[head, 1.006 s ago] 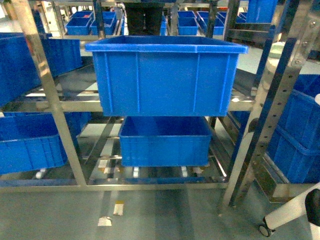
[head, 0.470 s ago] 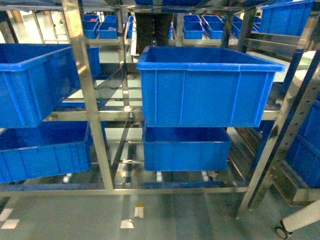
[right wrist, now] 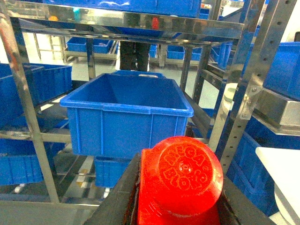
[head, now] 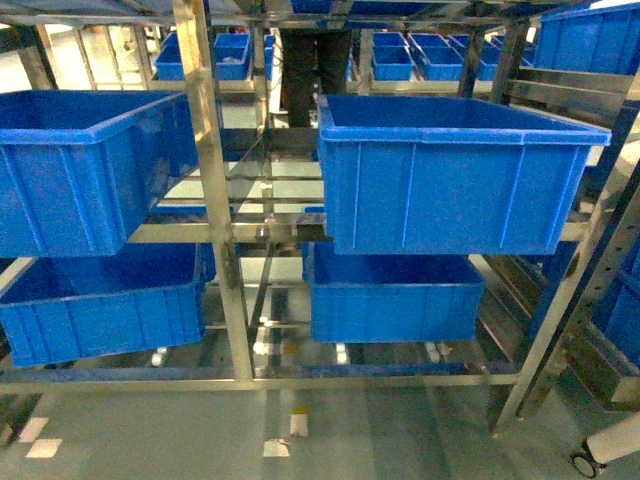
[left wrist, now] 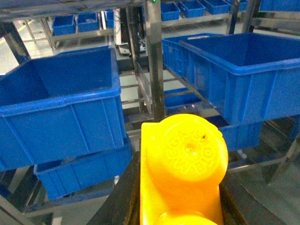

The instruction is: Sort and place red and yellow blocks in left bins

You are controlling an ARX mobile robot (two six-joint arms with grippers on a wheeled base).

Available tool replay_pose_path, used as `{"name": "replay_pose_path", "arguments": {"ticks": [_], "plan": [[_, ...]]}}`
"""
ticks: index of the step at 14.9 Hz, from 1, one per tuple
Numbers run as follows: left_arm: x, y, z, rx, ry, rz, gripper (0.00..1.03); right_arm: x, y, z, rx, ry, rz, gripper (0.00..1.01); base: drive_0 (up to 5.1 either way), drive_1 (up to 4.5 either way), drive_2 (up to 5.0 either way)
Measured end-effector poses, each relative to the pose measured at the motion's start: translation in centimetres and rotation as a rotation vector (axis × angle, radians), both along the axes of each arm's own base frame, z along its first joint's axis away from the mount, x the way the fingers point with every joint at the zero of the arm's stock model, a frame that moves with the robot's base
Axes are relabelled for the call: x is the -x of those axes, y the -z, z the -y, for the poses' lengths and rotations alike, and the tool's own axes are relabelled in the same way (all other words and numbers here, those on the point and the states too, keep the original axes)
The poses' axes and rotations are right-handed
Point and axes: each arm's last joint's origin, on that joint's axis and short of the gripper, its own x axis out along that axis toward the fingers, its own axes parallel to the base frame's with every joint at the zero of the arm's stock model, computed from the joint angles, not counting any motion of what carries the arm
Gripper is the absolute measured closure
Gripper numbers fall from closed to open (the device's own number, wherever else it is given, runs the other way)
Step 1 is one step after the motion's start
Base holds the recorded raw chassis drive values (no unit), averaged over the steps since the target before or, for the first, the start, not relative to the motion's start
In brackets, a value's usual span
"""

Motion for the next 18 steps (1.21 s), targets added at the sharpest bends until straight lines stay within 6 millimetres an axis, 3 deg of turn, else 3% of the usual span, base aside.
{"name": "replay_pose_path", "arguments": {"ticks": [6, 18], "plan": [[-0.04, 0.03, -0.01, 0.000, 0.000, -0.002, 0.76, -0.05, 0.10, 0.00, 0.000, 0.000, -0.009, 0.74, -0.1, 4.11, -4.3], [-0.05, 0.01, -0.02, 0.000, -0.001, -0.001, 0.76, -0.04, 0.06, 0.00, 0.000, 0.000, -0.006, 0.74, -3.9, 4.65, -0.7]]}}
